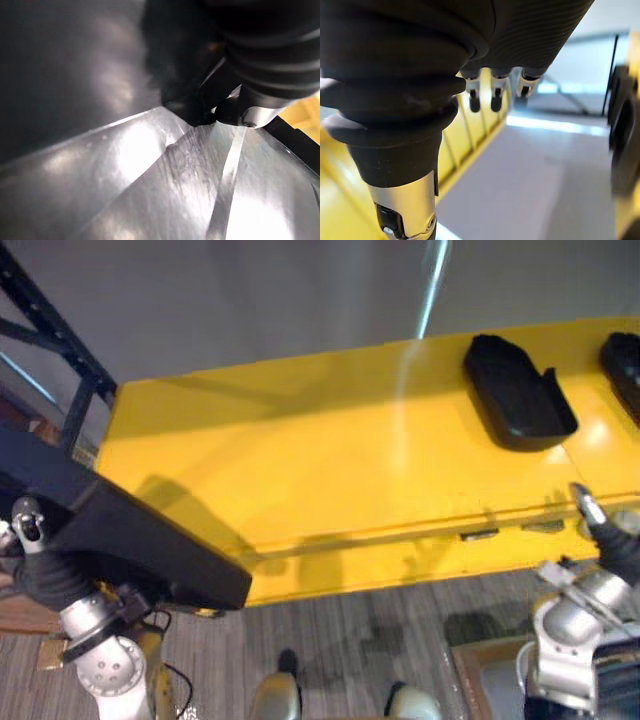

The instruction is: Walk over and take plastic housings, then place them on the shelf

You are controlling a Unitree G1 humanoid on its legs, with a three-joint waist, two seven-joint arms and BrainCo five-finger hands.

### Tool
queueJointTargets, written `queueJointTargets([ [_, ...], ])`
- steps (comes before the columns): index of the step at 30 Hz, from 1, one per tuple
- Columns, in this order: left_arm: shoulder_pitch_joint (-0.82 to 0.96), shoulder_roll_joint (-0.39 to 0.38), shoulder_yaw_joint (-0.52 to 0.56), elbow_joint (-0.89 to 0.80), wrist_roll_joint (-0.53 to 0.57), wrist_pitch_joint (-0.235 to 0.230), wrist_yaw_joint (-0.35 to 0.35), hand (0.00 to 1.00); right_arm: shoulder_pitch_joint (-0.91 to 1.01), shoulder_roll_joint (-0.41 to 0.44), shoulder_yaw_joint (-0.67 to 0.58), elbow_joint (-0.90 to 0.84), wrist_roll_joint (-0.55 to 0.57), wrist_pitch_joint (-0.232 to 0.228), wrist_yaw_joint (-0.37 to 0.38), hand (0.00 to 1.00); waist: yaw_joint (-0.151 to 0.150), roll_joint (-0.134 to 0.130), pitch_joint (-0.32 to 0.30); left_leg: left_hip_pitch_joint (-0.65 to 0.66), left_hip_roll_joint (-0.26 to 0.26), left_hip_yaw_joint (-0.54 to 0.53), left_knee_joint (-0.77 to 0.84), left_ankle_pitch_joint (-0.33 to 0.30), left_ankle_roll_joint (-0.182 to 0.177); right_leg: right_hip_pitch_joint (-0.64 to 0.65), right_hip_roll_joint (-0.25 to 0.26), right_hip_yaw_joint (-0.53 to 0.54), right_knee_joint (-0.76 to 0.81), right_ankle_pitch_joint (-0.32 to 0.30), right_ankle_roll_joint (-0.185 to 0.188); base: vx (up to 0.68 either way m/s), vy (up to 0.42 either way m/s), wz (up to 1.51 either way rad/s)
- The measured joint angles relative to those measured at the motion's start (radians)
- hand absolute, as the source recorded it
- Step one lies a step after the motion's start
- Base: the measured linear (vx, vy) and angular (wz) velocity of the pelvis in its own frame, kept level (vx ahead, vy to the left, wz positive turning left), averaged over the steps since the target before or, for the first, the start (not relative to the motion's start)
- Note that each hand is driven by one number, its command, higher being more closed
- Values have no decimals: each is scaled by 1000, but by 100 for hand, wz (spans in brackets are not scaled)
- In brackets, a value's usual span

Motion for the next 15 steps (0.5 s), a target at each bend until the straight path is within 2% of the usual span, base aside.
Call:
queueJointTargets([
  [3, 8, 0, 0, 0, 31, 8, -1, 100, 69, 57, 2, -16, 0, -4, -24, 0, -33, -1, 2, 21, -2, 16, -28, 8, 3, 0, -2, 9, -1, 0, 0, 0, 4, -16],
  [5, 7, 0, -7, 0, 39, 11, -3, 100, 111, 94, 11, -3, 29, 0, -34, 0, -40, 2, 5, 25, -3, 38, -38, 10, 4, -5, -2, 30, -8, -1, 1, -41, 11, -25],
  [9, -10, 17, -80, 0, 67, 26, -16, 100, 172, 136, 44, 131, 92, 43, -38, 0, -62, 5, 17, 35, -13, 58, -67, 18, 14, -10, -10, 49, -18, -8, 12, -40, 12, -12],
  [11, -38, 46, -134, 0, 72, 53, -17, 100, 205, 148, 83, 220, 126, 58, 1, 0, -76, 16, 27, 45, -13, 91, -84, 23, 20, -14, -13, 57, -17, -11, 17, -16, 8, -8],
  [13, -93, 101, -184, 0, 75, 107, -23, 100, 245, 148, 142, 262, 166, 65, 92, 0, -99, 26, 29, 45, -12, 115, -90, 36, 16, -23, -13, 61, -12, -10, 19, 3, 0, -3],
  [14, -139, 133, -213, 7, 76, 147, -29, 100, 258, 146, 176, 284, 186, 88, 166, 0, -105, 25, 29, 49, -12, 124, -91, 37, 15, -25, -13, 69, -11, -9, 20, 24, 14, -14],
  [15, -167, 148, -228, 14, 77, 172, -30, 100, 261, 143, 191, 299, 205, 101, 209, 0, -106, 23, 30, 57, -12, 132, -92, 38, 15, -25, -12, 76, -11, -9, 20, 34, 23, -23],
])
